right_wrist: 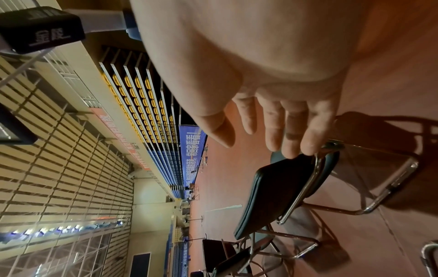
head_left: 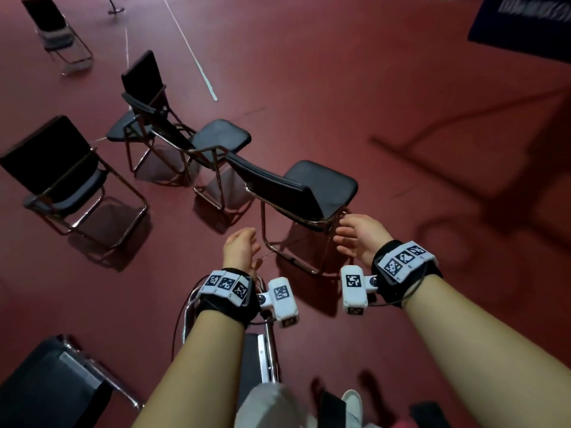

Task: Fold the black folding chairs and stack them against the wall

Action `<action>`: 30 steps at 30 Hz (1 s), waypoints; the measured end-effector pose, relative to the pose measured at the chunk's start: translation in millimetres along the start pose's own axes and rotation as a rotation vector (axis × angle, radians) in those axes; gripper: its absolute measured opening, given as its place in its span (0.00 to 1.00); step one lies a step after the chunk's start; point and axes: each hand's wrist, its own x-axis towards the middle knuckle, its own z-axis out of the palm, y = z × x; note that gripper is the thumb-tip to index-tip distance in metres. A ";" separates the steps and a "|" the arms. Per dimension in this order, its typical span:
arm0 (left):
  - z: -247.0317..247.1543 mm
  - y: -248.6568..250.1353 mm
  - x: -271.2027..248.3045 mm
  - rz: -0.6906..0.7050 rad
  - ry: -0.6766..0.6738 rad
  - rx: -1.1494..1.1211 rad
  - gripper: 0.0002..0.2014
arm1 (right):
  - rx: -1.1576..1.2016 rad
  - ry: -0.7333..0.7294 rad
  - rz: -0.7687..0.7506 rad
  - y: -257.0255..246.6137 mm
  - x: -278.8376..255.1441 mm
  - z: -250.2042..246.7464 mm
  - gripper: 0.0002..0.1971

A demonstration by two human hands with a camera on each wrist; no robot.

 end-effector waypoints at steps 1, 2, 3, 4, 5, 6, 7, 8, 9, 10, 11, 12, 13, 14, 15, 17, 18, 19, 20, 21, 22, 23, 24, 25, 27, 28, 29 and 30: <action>6.9 3.0 5.3 0.000 -0.001 0.006 0.07 | -0.012 -0.012 -0.007 -4.6 8.0 1.6 0.03; 14.4 7.4 12.6 0.002 0.002 0.009 0.08 | -0.027 -0.020 -0.016 -10.1 18.2 3.9 0.06; 19.4 11.6 18.6 0.005 0.005 0.011 0.08 | -0.047 -0.024 -0.026 -14.2 26.7 7.3 0.08; 24.6 16.2 28.1 0.007 0.010 0.011 0.08 | -0.073 -0.028 -0.033 -19.4 37.6 11.9 0.11; 28.3 20.2 35.3 0.007 0.014 0.014 0.08 | -0.092 -0.033 -0.042 -23.0 46.2 16.3 0.13; 31.7 24.0 43.9 0.006 0.017 0.013 0.08 | -0.109 -0.039 -0.053 -27.2 54.9 21.7 0.14; 35.3 28.5 56.5 0.001 0.025 0.013 0.07 | -0.125 -0.047 -0.064 -32.6 66.1 28.8 0.15; 38.3 32.2 67.3 -0.006 0.029 0.018 0.07 | -0.150 -0.049 -0.076 -36.9 75.7 35.4 0.15; 42.6 37.4 82.2 -0.014 0.029 0.020 0.07 | -0.179 -0.051 -0.091 -43.1 89.1 43.4 0.15; 46.2 41.5 94.1 -0.018 0.025 0.026 0.06 | -0.209 -0.057 -0.108 -47.6 99.7 50.0 0.16; 49.9 45.8 107.1 -0.021 0.017 0.031 0.06 | -0.245 -0.059 -0.133 -52.1 112.2 57.1 0.17; 54.1 52.1 123.9 -0.026 0.009 0.039 0.07 | -0.295 -0.049 -0.165 -57.5 129.5 65.7 0.19; 57.6 58.3 136.5 -0.035 0.000 0.046 0.07 | -0.352 -0.032 -0.205 -61.8 143.4 72.7 0.20; 61.6 66.6 153.0 -0.040 -0.011 0.048 0.07 | -0.410 -0.016 -0.247 -69.0 158.8 81.5 0.22; 63.5 72.8 166.0 -0.044 -0.020 0.050 0.06 | -0.473 -0.005 -0.279 -73.5 170.7 88.2 0.24; 65.6 86.6 194.7 -0.057 -0.034 0.075 0.06 | -0.593 0.017 -0.301 -81.0 194.1 104.0 0.27; 65.9 92.6 204.8 -0.065 -0.045 0.088 0.07 | -0.651 0.014 -0.304 -82.6 202.8 110.9 0.28; 66.6 100.5 218.8 -0.067 -0.058 0.099 0.07 | -0.704 0.006 -0.312 -85.0 214.4 120.2 0.30; 67.4 105.2 228.6 -0.070 -0.065 0.107 0.08 | -0.755 -0.001 -0.311 -85.5 222.0 126.1 0.31; 68.2 110.1 238.9 -0.074 -0.066 0.118 0.08 | -0.800 -0.005 -0.303 -85.9 230.8 131.6 0.33; 68.6 114.6 250.0 -0.081 -0.069 0.137 0.07 | -0.836 -0.008 -0.287 -85.2 239.1 137.9 0.34; 69.7 117.2 256.8 -0.092 -0.077 0.150 0.06 | -0.868 -0.011 -0.269 -84.1 243.9 141.6 0.35; 70.2 117.9 265.0 -0.109 -0.086 0.155 0.07 | -0.892 -0.016 -0.244 -81.3 248.7 145.3 0.36; 70.5 117.7 270.6 -0.125 -0.094 0.157 0.08 | -0.915 -0.022 -0.223 -78.5 251.7 147.5 0.36; 73.3 118.8 282.4 -0.147 -0.106 0.163 0.11 | -0.965 -0.010 -0.189 -75.3 259.1 150.9 0.37; 74.6 118.3 288.0 -0.155 -0.106 0.163 0.11 | -0.991 0.003 -0.174 -73.4 262.7 152.0 0.37; 75.7 117.1 294.2 -0.164 -0.105 0.164 0.11 | -1.011 0.012 -0.159 -71.2 267.2 153.0 0.37; 77.0 116.3 298.0 -0.171 -0.111 0.166 0.11 | -1.032 0.016 -0.151 -69.7 270.2 153.4 0.37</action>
